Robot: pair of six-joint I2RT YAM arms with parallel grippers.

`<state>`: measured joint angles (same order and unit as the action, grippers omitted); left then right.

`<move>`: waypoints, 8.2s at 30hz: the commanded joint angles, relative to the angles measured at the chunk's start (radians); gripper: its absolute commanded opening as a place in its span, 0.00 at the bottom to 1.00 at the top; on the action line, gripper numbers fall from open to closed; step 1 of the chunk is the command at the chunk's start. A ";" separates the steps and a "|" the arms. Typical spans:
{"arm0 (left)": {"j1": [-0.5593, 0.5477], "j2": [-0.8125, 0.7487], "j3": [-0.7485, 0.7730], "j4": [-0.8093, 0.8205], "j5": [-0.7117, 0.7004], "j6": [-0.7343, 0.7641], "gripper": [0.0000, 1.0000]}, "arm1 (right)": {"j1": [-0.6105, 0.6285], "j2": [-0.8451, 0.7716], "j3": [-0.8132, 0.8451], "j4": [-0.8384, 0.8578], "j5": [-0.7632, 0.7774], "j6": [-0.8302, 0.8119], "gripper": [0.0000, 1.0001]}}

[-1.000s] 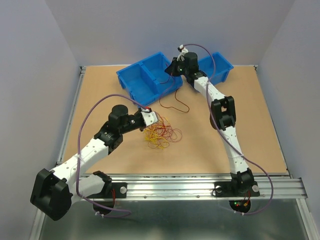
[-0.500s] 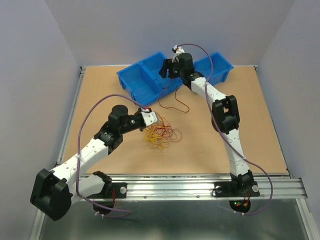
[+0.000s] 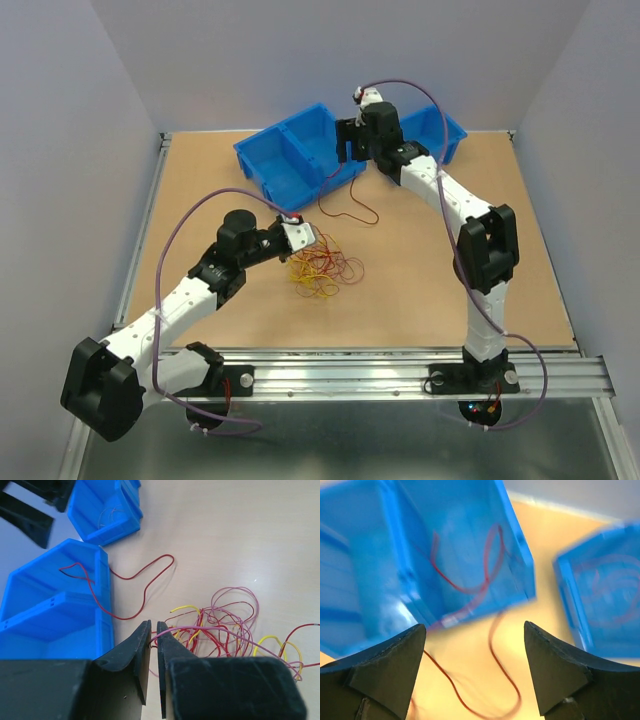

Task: Untangle the cables

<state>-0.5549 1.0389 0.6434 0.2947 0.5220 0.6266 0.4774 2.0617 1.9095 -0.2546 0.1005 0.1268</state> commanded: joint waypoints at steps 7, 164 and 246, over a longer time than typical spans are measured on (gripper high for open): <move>-0.002 -0.013 0.030 0.034 0.004 -0.015 0.21 | -0.002 -0.066 -0.292 -0.166 -0.010 -0.235 0.82; -0.002 -0.002 0.024 0.052 -0.042 -0.015 0.22 | 0.009 0.591 0.520 0.083 -0.056 -0.059 0.00; -0.002 0.024 0.042 0.049 -0.062 -0.021 0.25 | -0.194 0.282 -0.086 0.141 -0.249 -0.267 0.70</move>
<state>-0.5549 1.0836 0.6437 0.3050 0.4538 0.6121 0.3004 2.3074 1.7348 -0.0769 -0.1211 -0.1738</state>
